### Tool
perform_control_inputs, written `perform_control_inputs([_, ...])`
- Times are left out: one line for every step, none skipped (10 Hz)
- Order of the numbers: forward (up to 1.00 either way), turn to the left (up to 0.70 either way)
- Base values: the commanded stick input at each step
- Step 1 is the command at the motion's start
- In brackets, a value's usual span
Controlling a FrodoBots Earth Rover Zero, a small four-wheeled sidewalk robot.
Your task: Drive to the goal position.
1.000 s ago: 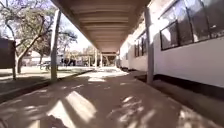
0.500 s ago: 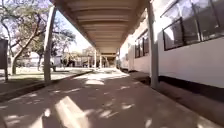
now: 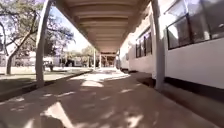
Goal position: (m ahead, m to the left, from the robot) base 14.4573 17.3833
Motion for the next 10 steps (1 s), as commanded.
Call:
perform_control_inputs([0.70,0.00])
perform_control_inputs([0.70,0.00])
perform_control_inputs([0.70,0.00])
perform_control_inputs([0.70,0.00])
perform_control_inputs([0.70,0.00])
perform_control_inputs([0.70,0.00])
perform_control_inputs([0.70,0.00])
perform_control_inputs([0.70,0.00])
perform_control_inputs([0.70,0.34])
perform_control_inputs([0.70,0.29])
